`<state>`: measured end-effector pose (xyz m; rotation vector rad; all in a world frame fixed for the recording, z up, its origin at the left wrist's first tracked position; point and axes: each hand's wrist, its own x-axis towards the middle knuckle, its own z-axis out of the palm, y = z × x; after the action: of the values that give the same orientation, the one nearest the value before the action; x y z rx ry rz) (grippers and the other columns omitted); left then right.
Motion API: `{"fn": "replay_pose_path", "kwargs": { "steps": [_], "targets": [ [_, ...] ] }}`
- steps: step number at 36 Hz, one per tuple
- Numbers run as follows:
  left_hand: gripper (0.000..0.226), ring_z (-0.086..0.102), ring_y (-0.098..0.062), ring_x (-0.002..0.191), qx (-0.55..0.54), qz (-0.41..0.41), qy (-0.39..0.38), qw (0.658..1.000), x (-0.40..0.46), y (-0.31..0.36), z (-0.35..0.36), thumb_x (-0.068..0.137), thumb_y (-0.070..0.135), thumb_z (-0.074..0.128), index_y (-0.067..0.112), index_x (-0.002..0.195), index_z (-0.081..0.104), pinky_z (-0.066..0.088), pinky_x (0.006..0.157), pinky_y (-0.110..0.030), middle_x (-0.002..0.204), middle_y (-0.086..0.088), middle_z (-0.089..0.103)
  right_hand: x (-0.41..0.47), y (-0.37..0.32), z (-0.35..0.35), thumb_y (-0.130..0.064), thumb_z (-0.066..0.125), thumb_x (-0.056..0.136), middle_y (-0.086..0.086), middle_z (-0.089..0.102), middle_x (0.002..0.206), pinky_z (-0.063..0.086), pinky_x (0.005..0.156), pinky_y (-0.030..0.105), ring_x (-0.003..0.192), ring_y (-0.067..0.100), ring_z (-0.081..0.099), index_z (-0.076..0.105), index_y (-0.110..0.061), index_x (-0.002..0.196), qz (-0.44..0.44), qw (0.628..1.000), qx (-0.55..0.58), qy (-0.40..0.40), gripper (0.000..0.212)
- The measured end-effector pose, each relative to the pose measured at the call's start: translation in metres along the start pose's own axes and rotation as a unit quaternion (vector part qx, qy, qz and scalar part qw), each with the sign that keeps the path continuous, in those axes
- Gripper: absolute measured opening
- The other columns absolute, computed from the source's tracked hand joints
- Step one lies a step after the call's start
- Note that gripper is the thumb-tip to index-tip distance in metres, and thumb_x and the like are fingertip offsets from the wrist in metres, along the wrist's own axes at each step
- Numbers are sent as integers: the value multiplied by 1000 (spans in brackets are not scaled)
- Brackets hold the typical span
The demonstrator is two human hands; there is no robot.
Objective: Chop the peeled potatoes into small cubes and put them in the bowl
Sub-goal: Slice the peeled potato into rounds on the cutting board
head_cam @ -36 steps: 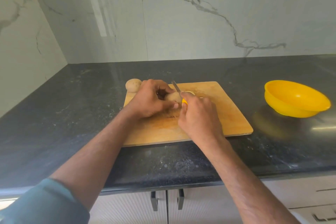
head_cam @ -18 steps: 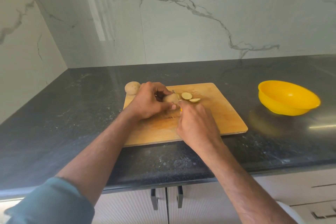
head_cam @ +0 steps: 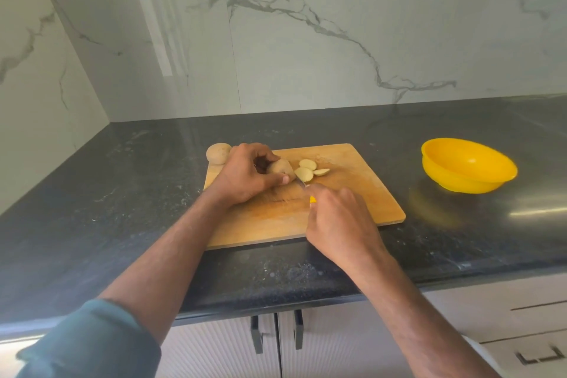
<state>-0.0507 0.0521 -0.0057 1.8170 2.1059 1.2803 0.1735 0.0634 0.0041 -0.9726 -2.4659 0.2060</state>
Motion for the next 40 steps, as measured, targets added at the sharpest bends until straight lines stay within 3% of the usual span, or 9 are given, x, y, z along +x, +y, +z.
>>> {"fn": "replay_pose_path", "kwargs": {
  "steps": [6,10,22,38,40],
  "targets": [
    [40,69,-16,89,-21,-13,6,1000,-1,0,-1,72,29,93,14,105,76,59,81,-41,95,2,73,3,13,-7,-19,56,96,1,74,99,49,75,32,89,23,64,64,-24,130,5,1000,17,18,35],
    [42,70,-15,93,-58,-18,-20,998,-1,-2,-2,70,26,95,15,107,77,61,84,-40,100,2,73,7,15,-8,-18,57,96,0,74,103,51,80,34,89,22,63,64,-25,131,18,998,53,27,36],
    [48,72,-17,89,-75,-17,7,997,0,-2,2,64,30,97,16,106,79,60,83,-43,97,3,75,28,-8,9,-13,55,95,5,75,102,55,80,41,92,27,67,63,-15,131,13,990,99,95,37],
    [53,71,-16,86,-53,5,24,998,1,-2,4,63,36,96,9,106,79,60,79,-39,94,1,74,36,-10,14,-17,54,98,7,74,101,49,78,35,93,26,65,58,-18,137,2,994,75,80,39],
    [52,69,-14,82,-48,12,24,999,2,-2,4,63,37,96,9,104,80,58,74,-32,90,3,72,37,-10,15,-18,54,98,7,74,99,49,77,36,92,27,64,58,-18,137,2,994,78,82,39]
  ]
}}
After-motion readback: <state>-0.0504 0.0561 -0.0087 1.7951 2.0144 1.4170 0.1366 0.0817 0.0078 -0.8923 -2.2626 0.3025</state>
